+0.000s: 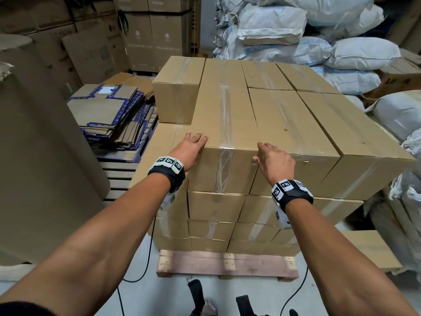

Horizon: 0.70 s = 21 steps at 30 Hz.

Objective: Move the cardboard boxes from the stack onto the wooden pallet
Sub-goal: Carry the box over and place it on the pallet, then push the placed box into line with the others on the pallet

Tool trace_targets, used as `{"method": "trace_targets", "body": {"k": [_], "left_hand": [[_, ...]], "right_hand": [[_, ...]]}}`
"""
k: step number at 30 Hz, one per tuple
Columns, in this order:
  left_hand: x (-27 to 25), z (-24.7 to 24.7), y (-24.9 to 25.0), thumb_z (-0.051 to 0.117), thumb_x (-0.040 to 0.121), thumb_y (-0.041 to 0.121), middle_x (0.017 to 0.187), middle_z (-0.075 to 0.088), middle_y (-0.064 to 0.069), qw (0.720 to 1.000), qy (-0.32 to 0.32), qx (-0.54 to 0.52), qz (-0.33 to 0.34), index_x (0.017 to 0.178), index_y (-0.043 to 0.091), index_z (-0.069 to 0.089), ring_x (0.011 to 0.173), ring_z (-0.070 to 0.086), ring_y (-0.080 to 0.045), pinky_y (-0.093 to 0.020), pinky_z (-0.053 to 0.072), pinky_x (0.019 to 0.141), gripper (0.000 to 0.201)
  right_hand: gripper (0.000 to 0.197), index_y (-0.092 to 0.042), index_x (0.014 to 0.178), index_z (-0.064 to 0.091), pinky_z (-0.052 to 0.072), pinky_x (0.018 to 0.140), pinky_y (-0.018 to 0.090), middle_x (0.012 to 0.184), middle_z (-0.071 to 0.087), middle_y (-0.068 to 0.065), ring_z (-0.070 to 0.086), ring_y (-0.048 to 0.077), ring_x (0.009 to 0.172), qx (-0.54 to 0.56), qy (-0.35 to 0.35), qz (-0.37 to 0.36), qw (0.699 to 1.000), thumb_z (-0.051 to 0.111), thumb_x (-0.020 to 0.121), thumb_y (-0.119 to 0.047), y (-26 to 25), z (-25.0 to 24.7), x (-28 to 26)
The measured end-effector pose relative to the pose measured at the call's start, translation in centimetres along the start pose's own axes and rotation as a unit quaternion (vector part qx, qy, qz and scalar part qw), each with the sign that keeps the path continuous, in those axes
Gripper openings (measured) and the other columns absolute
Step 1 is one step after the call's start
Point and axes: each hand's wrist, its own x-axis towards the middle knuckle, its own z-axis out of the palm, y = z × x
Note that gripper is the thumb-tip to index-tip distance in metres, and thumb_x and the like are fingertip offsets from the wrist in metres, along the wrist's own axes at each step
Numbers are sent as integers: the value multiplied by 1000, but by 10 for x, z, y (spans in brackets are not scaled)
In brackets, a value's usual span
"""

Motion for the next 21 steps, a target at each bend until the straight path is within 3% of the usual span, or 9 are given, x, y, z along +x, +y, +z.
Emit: {"method": "trace_targets", "body": {"k": [3, 6, 9, 11, 13, 15, 19, 21], "left_hand": [[-13, 1, 17, 59, 101, 11, 174, 13, -8, 1000, -3, 3, -26, 166, 19, 15, 159, 8, -41, -55, 36, 120, 79], [-32, 8, 43, 56, 103, 28, 170, 25, -10, 999, 42, 3, -18, 163, 17, 26, 157, 19, -41, -57, 31, 123, 68], [-57, 31, 83, 55, 102, 28, 167, 32, -9, 991, 109, -70, 17, 159, 17, 37, 156, 24, -35, -56, 27, 125, 61], [-77, 57, 112, 55, 102, 25, 166, 35, -8, 984, 110, -135, 27, 157, 17, 40, 155, 28, -30, -48, 25, 127, 58], [-97, 91, 141, 56, 102, 25, 164, 38, -7, 981, 62, -180, 30, 156, 17, 41, 152, 33, -29, -43, 28, 126, 57], [-119, 126, 170, 58, 102, 24, 161, 42, -8, 980, 4, -197, 33, 155, 17, 42, 146, 40, -30, -47, 36, 122, 56], [-160, 189, 224, 57, 104, 21, 153, 49, -12, 965, -136, -223, 23, 153, 15, 47, 139, 48, -33, -41, 38, 116, 51], [-176, 217, 246, 58, 100, 26, 152, 53, -9, 957, -190, -216, 25, 152, 21, 50, 137, 52, -33, -40, 43, 114, 52]], "right_hand": [[40, -27, 135, 55, 61, 71, 47, 124, 66, 4, 68, 33, 101, 40, -6, 4, 999, 66, 99, -40, -2, -3, -12], [20, -26, 121, 62, 61, 70, 42, 106, 70, 3, 70, 29, 88, 78, 18, 10, 997, 61, 102, -33, -1, -12, -36], [10, -27, 107, 66, 62, 68, 41, 96, 74, 0, 71, 27, 85, 98, 15, 23, 995, 59, 101, -30, 6, -12, -80], [12, -29, 107, 71, 59, 69, 38, 97, 75, 0, 71, 28, 88, 121, -5, 53, 991, 63, 99, -31, 16, -2, -119], [16, -31, 111, 74, 54, 71, 34, 98, 77, 2, 71, 29, 91, 135, -43, 88, 986, 65, 99, -34, 29, 10, -162], [19, -32, 115, 75, 52, 71, 30, 96, 79, 1, 73, 28, 90, 146, -96, 115, 978, 64, 100, -38, 47, 26, -211], [22, -33, 117, 71, 60, 79, 37, 104, 79, -7, 73, 24, 99, 161, -205, 186, 947, 64, 99, -42, 84, 56, -306], [22, -34, 116, 72, 60, 83, 39, 106, 78, -10, 72, 23, 102, 178, -237, 227, 928, 68, 96, -41, 103, 68, -348]]}}
